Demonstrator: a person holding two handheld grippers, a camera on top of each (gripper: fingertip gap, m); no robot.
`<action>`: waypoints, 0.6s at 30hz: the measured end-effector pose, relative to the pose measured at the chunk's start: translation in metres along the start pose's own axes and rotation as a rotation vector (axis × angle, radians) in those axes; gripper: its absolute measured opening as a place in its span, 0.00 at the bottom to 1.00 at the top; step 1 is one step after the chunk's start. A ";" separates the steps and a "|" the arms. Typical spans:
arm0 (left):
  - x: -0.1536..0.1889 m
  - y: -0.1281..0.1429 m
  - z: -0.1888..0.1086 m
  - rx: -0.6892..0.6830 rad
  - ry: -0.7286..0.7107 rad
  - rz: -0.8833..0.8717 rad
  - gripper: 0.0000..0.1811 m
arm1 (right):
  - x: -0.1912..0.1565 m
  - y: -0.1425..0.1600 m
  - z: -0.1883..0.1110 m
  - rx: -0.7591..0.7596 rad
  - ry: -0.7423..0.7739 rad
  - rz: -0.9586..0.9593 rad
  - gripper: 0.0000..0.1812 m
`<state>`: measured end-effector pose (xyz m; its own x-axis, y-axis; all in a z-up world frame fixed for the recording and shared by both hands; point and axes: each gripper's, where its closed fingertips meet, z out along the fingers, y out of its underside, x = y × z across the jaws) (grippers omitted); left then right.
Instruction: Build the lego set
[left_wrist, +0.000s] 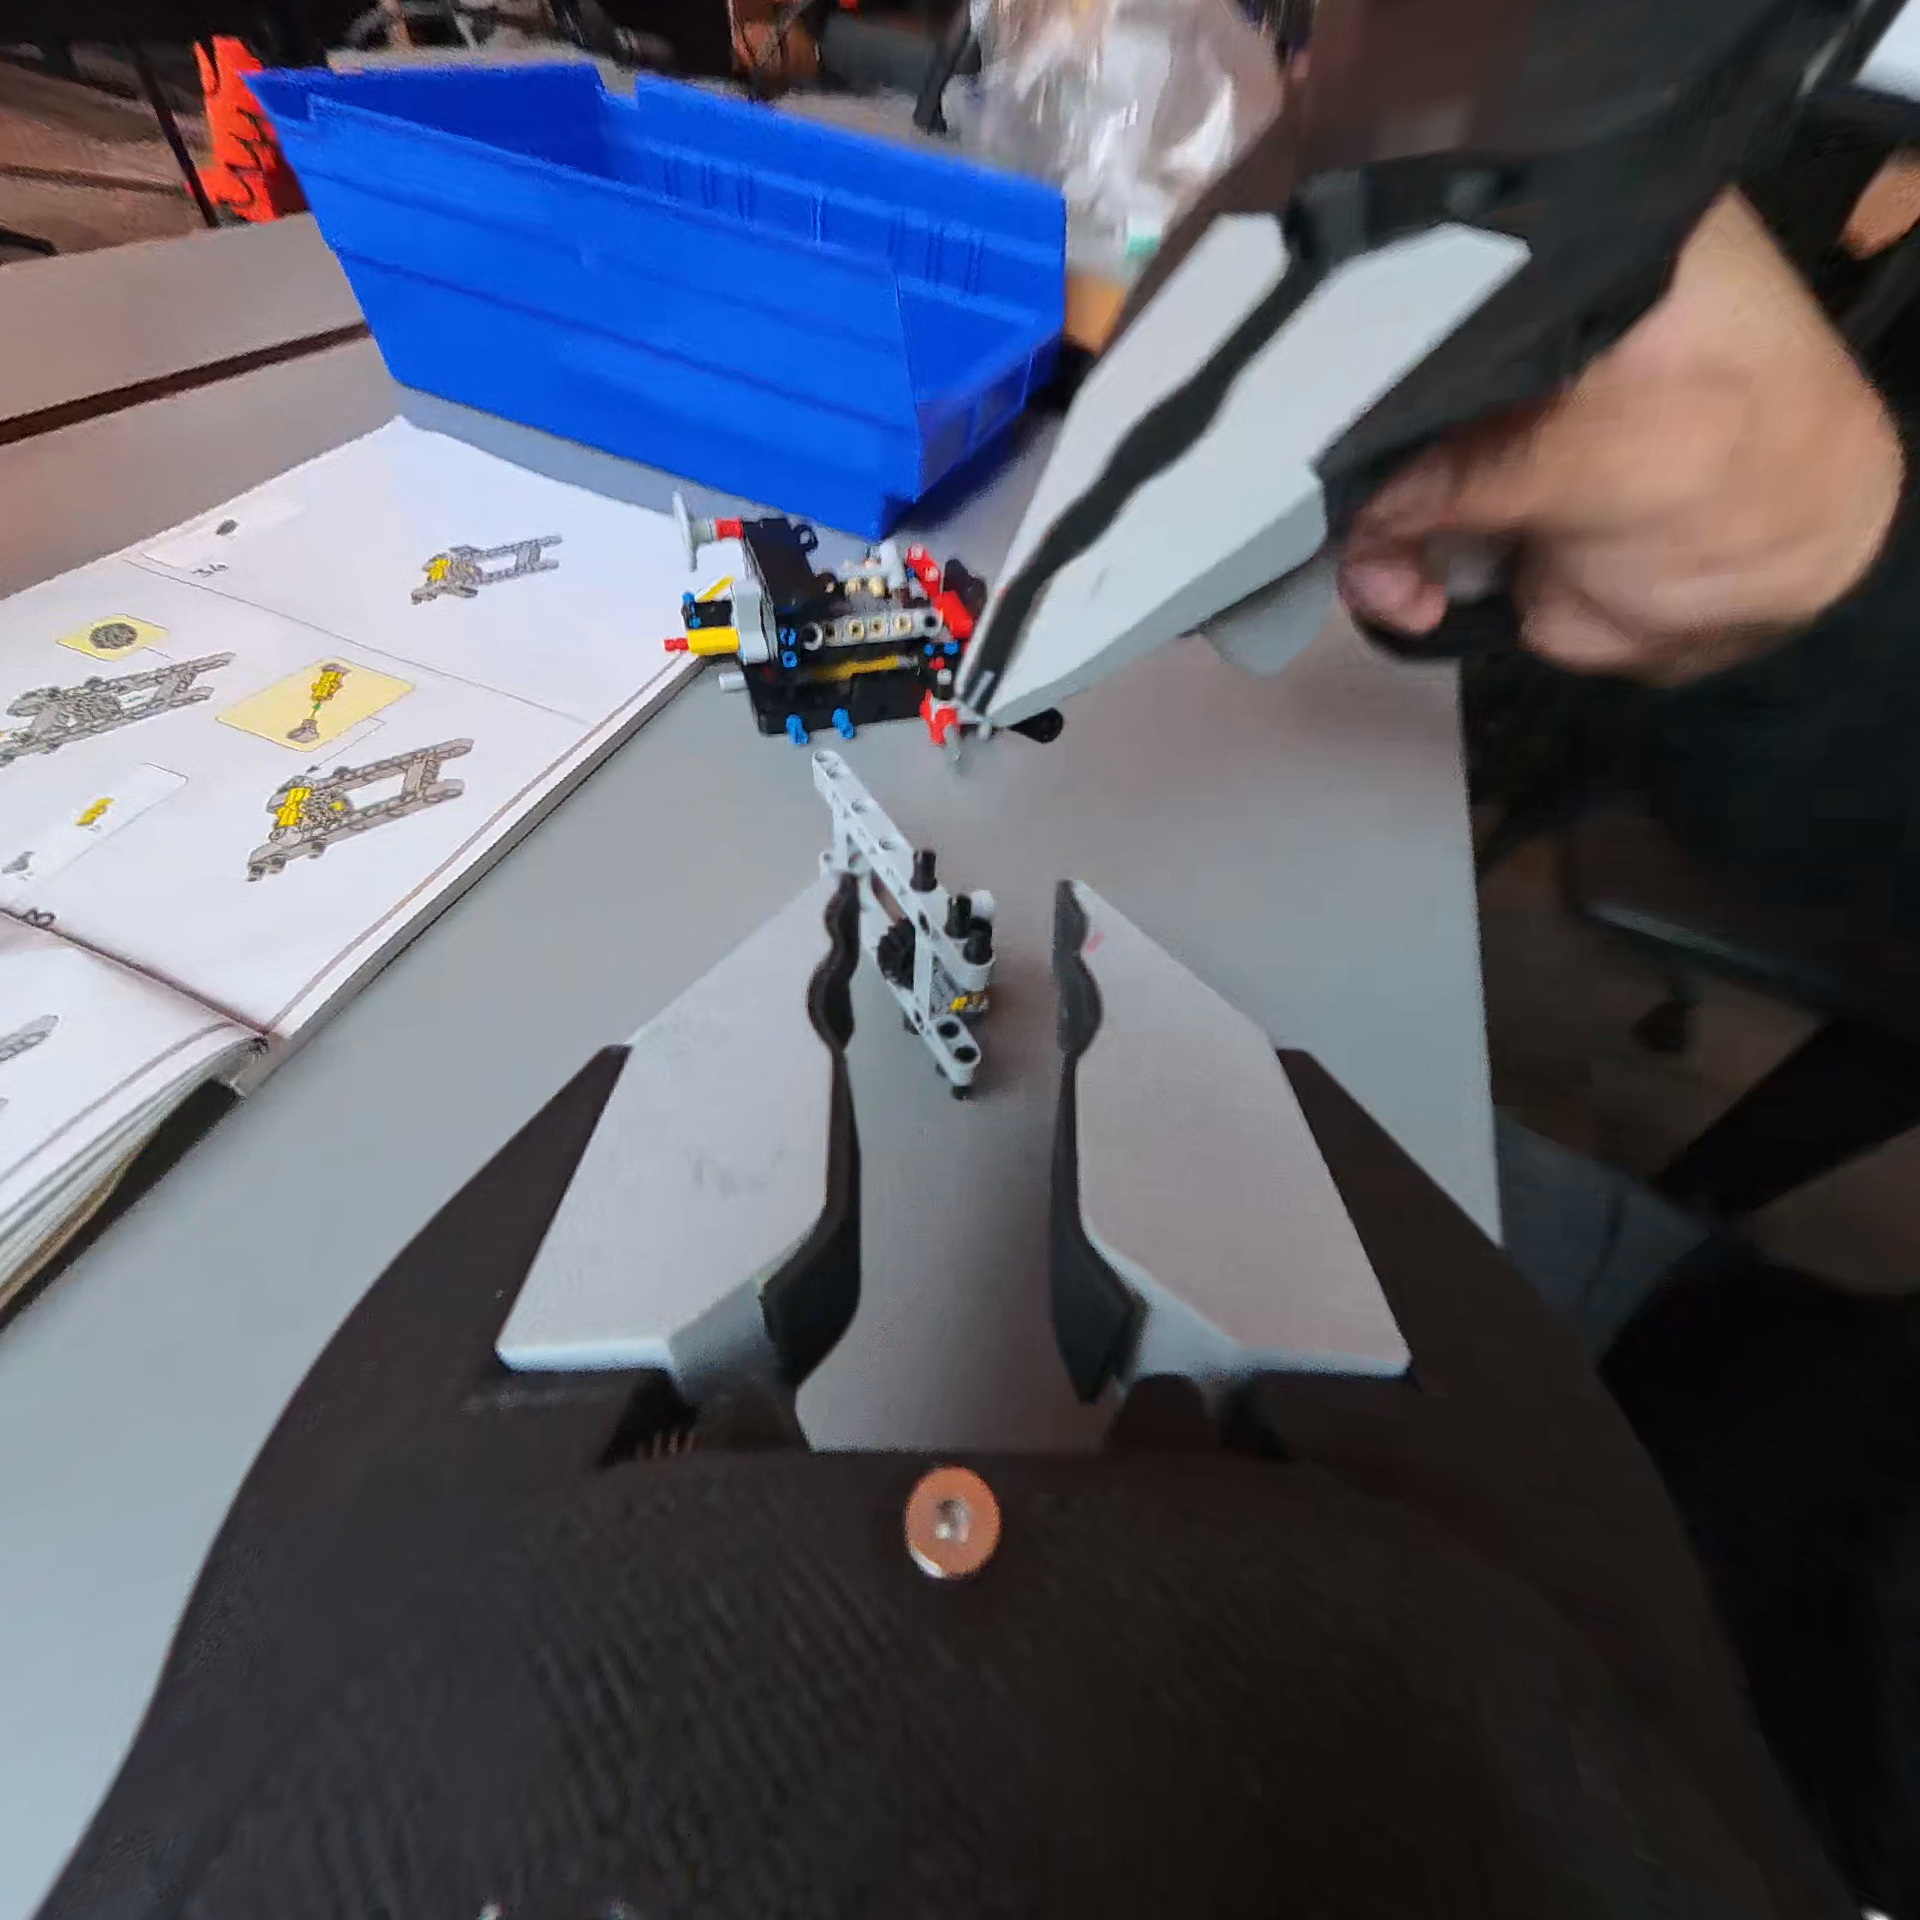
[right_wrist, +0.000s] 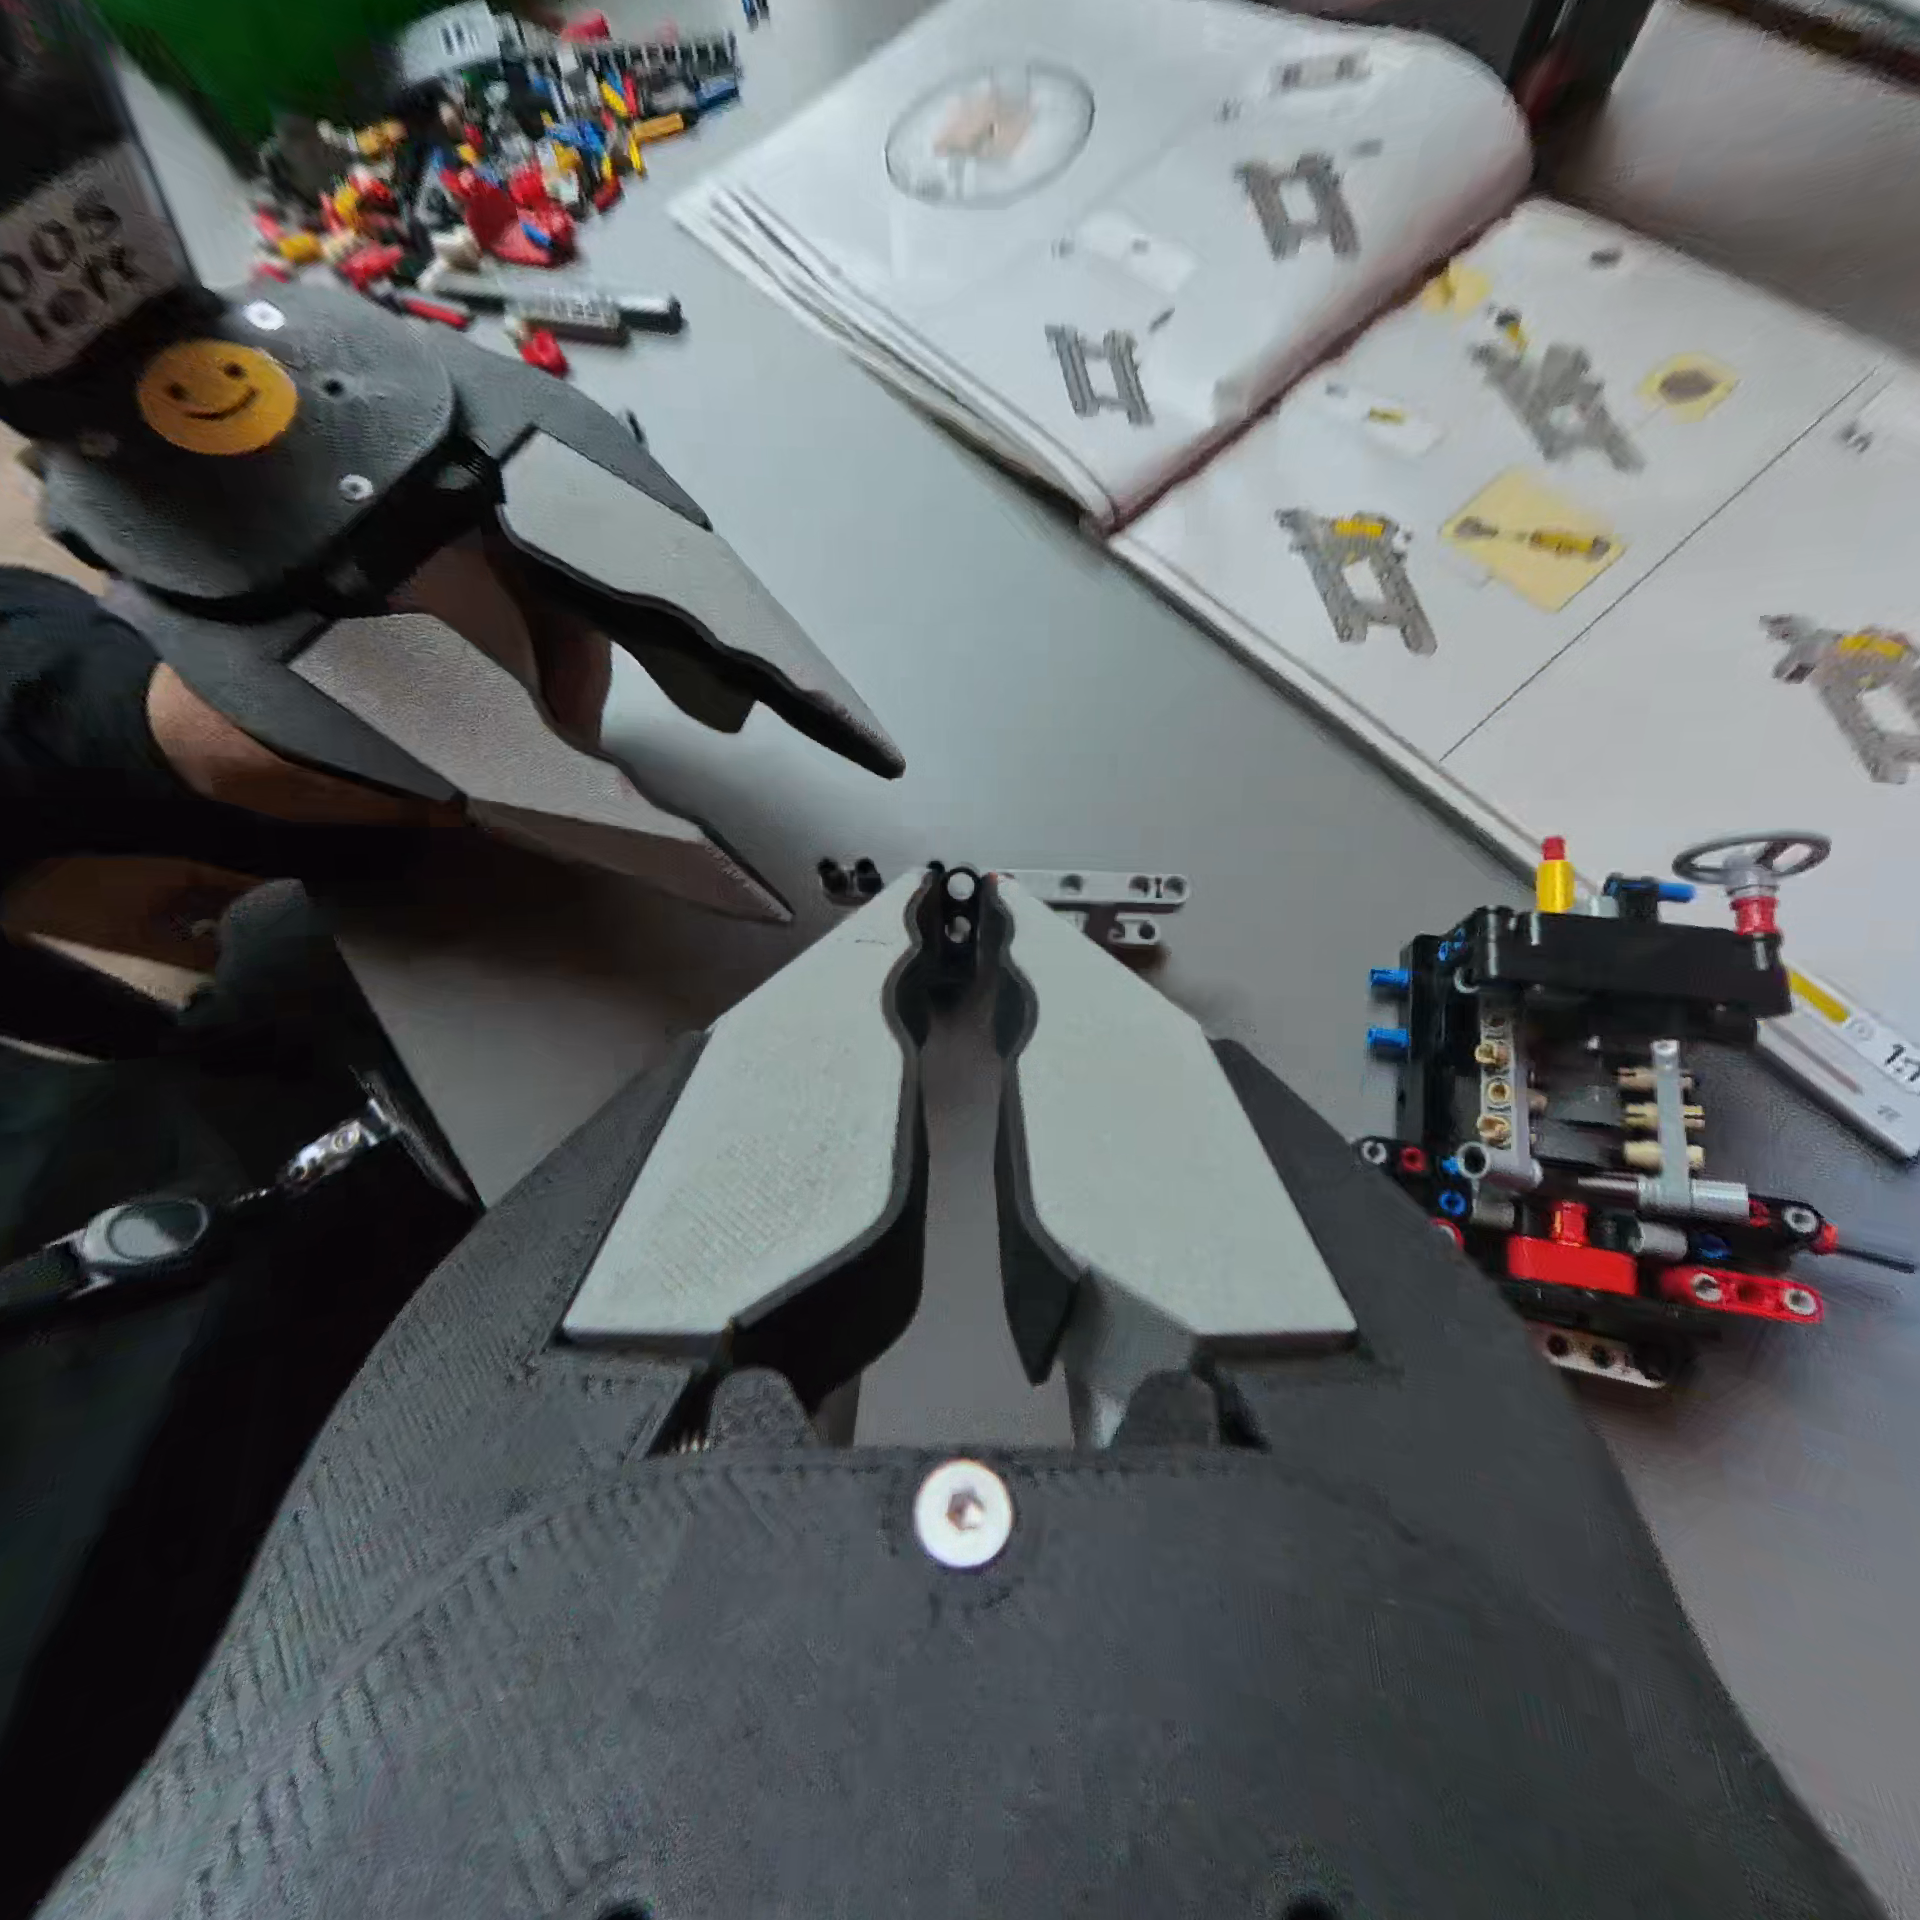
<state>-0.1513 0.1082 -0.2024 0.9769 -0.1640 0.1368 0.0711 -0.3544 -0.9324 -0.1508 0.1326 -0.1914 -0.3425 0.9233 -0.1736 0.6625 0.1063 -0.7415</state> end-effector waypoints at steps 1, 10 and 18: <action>0.000 0.005 0.005 -0.040 -0.012 0.034 0.21 | 0.003 0.006 0.005 -0.061 -0.021 0.014 0.02; -0.004 0.019 0.017 -0.147 -0.043 0.142 0.07 | -0.030 -0.019 0.000 0.009 -0.269 -0.126 0.02; 0.006 0.028 -0.001 -0.158 0.124 0.237 0.06 | -0.060 0.001 -0.007 0.160 0.117 -0.800 0.02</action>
<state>-0.1436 0.0962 -0.2268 0.9298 -0.3668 -0.0299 -0.1978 -0.4296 -0.8811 -0.1244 0.0796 -0.1769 -0.5931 0.6241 0.5087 0.1415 0.7028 -0.6972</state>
